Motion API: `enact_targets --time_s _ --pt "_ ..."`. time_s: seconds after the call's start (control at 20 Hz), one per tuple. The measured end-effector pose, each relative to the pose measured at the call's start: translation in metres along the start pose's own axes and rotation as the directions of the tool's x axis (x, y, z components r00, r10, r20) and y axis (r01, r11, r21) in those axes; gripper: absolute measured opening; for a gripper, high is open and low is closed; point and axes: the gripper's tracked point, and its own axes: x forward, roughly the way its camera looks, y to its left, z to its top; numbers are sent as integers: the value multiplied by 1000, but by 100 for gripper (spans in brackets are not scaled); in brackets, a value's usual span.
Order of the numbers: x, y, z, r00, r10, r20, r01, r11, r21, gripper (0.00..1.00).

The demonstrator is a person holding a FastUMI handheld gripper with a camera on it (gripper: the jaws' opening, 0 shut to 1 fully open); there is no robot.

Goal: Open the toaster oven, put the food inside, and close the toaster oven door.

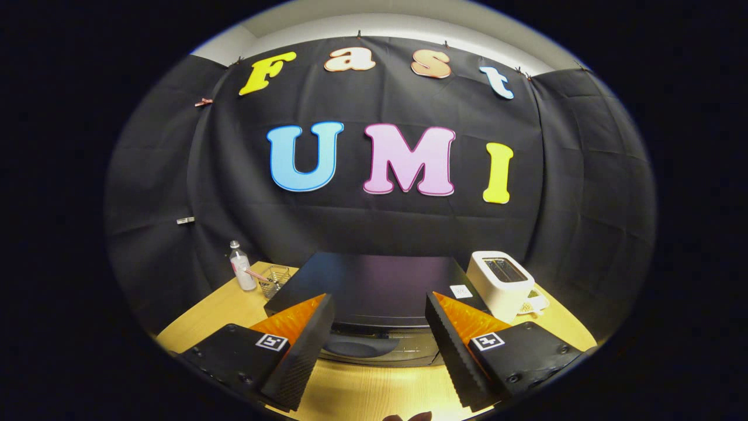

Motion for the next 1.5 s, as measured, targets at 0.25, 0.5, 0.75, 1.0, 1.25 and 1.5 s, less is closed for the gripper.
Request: enact_targets --time_s 0.25,0.5,0.75,1.0,1.25,1.5 --pt "23 6 -35 996 -19 -93 20 1000 6 98" --pt "37 25 -63 986 -10 -167 16 999 36 98" --pt "46 30 -70 982 -39 -184 44 999 23 97" --pt "38 31 -79 976 -54 -209 59 998 20 98" --pt "11 33 -92 980 -48 -193 53 998 22 98" --pt "-19 35 -116 974 -48 -223 52 999 11 99"
